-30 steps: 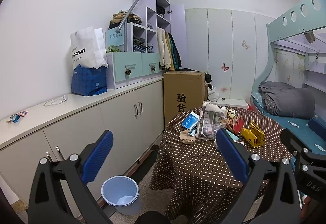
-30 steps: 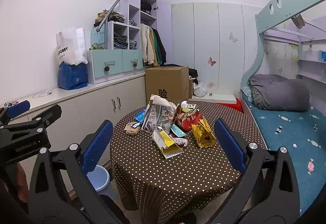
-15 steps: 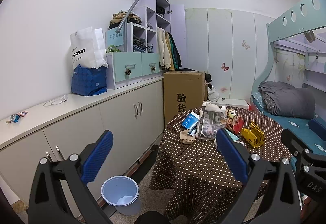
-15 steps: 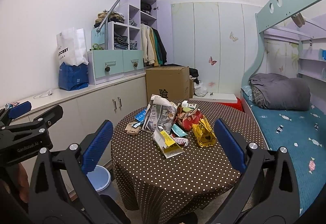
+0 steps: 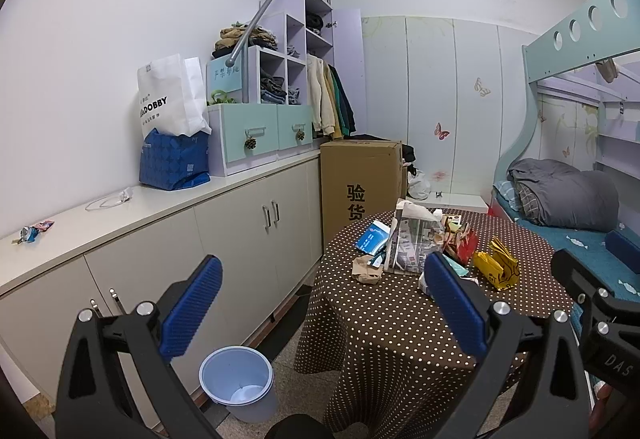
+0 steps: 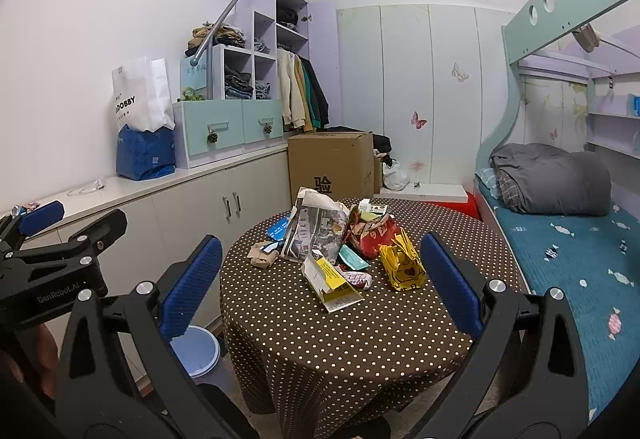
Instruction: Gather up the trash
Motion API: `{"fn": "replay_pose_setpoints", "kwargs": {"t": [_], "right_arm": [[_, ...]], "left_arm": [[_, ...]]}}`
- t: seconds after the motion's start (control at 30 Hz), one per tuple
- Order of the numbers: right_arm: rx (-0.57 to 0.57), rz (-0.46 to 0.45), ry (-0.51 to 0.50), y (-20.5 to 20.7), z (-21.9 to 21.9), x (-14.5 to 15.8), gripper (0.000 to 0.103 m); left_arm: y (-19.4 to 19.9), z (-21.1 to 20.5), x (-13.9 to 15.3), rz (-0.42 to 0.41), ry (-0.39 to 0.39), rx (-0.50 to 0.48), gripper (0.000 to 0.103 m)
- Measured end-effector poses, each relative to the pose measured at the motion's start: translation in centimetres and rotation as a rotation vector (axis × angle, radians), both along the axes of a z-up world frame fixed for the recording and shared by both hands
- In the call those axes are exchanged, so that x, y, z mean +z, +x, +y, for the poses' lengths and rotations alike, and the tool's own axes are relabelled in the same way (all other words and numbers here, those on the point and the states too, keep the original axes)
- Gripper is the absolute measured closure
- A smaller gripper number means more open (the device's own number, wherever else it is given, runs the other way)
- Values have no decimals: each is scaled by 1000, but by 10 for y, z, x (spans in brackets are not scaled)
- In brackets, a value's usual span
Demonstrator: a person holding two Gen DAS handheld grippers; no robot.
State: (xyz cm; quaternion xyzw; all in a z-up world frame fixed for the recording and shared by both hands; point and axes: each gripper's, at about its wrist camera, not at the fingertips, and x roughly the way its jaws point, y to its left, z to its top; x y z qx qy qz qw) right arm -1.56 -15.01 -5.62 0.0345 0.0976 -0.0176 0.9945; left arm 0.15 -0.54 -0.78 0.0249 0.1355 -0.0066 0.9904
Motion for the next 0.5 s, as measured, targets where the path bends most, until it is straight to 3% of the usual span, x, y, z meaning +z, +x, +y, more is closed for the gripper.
{"fn": "replay_pose_setpoints", "kwargs": {"t": [0.5], "right_arm": [[-1,0,2,0,-1,0,6]], "left_arm": [[0,0,0,0,2,-2,4]]}}
